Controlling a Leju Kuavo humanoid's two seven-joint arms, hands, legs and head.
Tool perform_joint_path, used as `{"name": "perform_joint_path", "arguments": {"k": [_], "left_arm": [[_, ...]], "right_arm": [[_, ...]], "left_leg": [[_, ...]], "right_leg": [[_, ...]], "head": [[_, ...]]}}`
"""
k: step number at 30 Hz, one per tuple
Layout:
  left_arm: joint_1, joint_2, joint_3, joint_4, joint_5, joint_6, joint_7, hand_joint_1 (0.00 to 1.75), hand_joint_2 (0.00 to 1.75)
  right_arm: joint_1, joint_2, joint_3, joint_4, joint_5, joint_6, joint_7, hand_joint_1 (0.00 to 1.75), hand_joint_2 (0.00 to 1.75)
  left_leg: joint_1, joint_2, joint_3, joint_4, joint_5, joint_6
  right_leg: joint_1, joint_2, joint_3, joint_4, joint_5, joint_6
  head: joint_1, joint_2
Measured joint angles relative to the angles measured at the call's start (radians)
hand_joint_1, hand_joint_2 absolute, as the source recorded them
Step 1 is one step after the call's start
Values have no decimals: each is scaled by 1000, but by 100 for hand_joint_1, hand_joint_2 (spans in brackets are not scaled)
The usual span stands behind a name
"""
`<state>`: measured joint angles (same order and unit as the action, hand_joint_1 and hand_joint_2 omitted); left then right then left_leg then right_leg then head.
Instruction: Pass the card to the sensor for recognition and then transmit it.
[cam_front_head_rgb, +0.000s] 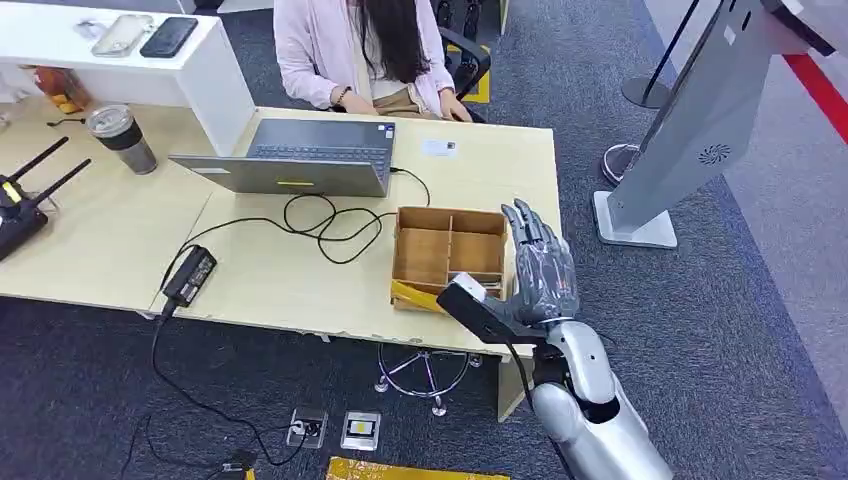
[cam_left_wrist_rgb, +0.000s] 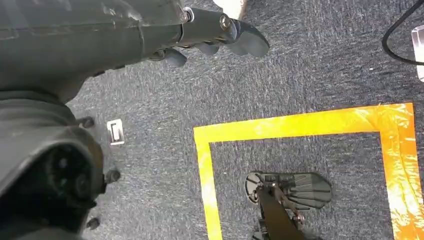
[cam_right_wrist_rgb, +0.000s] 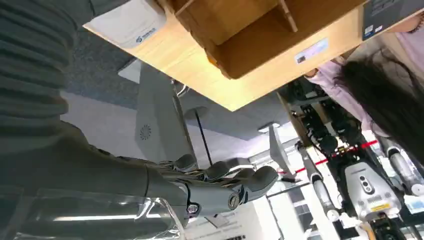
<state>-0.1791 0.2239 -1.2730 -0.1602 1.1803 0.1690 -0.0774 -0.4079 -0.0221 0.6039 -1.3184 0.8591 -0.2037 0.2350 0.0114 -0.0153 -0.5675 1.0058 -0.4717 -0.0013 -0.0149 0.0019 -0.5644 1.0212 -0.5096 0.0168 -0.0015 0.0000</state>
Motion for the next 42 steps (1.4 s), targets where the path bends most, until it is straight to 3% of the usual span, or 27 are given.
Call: {"name": "perform_joint_path", "arguments": {"k": [4, 12, 17, 30, 42], "left_arm": [[0, 0, 0, 0, 0, 2, 0, 0, 0], [-1, -1, 0, 0, -10, 4, 0, 0, 0], [-3, -1, 0, 0, -11, 4, 0, 0, 0], [-10, -2, -1, 0, -11, 3, 0, 0, 0], [-10, -2, -1, 0, 7, 10, 0, 0, 0]], "right_arm": [[0, 29, 7, 21, -37, 42, 3, 0, 175], [-11, 80, 23, 61, -53, 61, 14, 0, 175], [-27, 108, 27, 115, -48, 32, -1, 0, 175], [-84, 155, 48, 277, 142, -15, -7, 0, 175], [-112, 171, 49, 365, 153, -3, -21, 0, 175]], "left_leg": [[0, 0, 0, 0, 0, 0], [0, 0, 0, 0, 0, 0], [0, 0, 0, 0, 0, 0], [0, 0, 0, 0, 0, 0], [0, 0, 0, 0, 0, 0]], "right_leg": [[0, 0, 0, 0, 0, 0], [0, 0, 0, 0, 0, 0], [0, 0, 0, 0, 0, -1], [0, 0, 0, 0, 0, -1], [0, 0, 0, 0, 0, -1]], "head": [[0, 0], [0, 0], [0, 0], [0, 0], [0, 0]]}}
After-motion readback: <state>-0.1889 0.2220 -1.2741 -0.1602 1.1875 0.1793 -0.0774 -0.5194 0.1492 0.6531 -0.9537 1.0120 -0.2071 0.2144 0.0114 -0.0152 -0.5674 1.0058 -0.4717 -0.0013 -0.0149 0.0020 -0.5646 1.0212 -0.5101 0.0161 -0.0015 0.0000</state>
